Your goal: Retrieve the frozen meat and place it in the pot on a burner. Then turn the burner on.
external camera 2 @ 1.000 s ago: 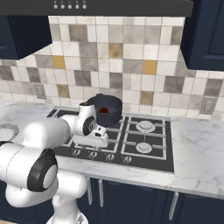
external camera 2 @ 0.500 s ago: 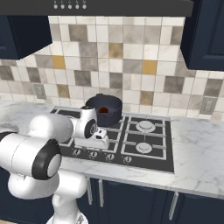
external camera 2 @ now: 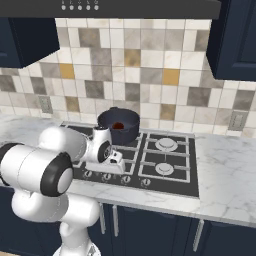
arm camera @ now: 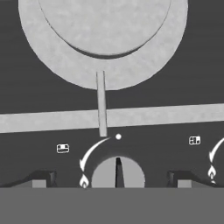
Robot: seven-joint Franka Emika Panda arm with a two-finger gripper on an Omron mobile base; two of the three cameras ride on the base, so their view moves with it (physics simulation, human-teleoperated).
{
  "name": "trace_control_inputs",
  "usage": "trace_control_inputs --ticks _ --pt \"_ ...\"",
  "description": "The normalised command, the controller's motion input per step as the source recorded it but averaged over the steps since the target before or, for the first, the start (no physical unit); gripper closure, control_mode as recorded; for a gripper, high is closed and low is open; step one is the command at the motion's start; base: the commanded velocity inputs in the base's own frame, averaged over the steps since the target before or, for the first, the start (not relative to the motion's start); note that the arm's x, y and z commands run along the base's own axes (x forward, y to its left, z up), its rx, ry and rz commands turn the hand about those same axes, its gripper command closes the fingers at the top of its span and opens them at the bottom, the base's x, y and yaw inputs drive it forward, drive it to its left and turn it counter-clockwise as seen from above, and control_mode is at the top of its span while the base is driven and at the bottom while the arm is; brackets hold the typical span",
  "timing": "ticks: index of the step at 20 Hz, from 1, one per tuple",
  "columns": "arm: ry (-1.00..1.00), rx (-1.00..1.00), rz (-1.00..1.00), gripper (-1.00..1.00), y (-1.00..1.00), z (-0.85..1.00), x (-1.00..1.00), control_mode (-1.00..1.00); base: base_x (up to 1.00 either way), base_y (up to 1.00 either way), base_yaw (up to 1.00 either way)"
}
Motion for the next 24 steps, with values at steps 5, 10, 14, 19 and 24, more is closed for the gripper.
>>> trace_control_inputs --ticks 5,10,14,19,24 --pt "0.0 0.0 0.0 -1.0 -0.01 -0.23 0.0 -1.0 0.0 0.0 0.0" --pt "-0.02 0.0 0.0 -1.0 0.0 -0.05 0.0 -1.0 0.0 0.0 0.0" --pt "-0.02 0.04 -0.01 1.0 -0.01 -0.14 0.0 -1.0 0.0 0.0 0.0" --pt "-0.01 0.05 -0.03 1.0 0.0 -0.16 -0.02 -1.0 0.0 0.0 0.0" --pt "-0.01 0.0 0.0 1.0 -0.01 -0.07 0.0 -1.0 0.0 0.0 0.0"
